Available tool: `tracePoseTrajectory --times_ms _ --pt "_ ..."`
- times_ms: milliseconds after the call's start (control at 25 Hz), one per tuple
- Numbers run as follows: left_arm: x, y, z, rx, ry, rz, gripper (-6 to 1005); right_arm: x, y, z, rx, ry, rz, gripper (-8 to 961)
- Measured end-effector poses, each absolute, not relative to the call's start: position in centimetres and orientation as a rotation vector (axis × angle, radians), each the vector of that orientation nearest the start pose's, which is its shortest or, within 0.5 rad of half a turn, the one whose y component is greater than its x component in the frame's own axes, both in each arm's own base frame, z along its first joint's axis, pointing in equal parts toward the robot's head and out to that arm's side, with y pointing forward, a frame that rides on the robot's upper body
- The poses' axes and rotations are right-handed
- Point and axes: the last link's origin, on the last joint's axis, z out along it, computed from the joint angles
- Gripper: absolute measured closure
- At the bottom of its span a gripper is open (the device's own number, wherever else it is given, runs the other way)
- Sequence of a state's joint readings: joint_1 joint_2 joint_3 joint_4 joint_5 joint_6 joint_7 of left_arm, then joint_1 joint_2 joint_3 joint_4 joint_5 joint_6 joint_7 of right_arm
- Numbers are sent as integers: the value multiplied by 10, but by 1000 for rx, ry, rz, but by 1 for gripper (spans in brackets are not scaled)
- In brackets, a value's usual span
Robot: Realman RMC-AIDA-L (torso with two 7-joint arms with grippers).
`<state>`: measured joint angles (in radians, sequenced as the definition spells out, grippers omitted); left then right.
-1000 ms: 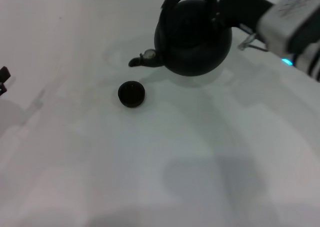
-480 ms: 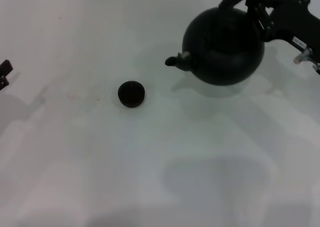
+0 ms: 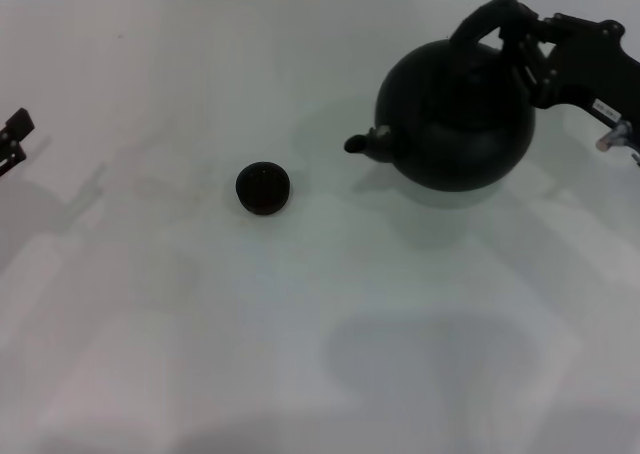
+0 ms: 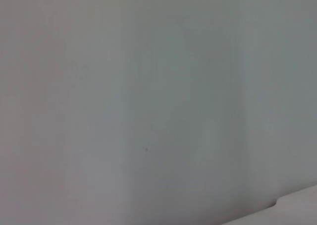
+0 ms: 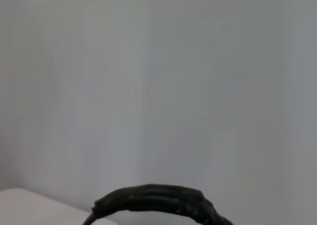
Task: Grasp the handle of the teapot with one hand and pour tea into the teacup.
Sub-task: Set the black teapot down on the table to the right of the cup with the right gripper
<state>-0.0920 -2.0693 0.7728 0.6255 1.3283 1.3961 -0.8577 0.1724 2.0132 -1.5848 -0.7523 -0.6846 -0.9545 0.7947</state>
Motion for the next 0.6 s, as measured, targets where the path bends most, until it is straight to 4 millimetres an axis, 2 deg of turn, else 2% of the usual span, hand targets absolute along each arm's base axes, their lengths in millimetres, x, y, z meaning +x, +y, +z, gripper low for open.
tracePoseTrajectory --times_ms 600 --pt "-359 247 56 -2017 -464 -755 155 310 313 -6 -2102 492 710 842"
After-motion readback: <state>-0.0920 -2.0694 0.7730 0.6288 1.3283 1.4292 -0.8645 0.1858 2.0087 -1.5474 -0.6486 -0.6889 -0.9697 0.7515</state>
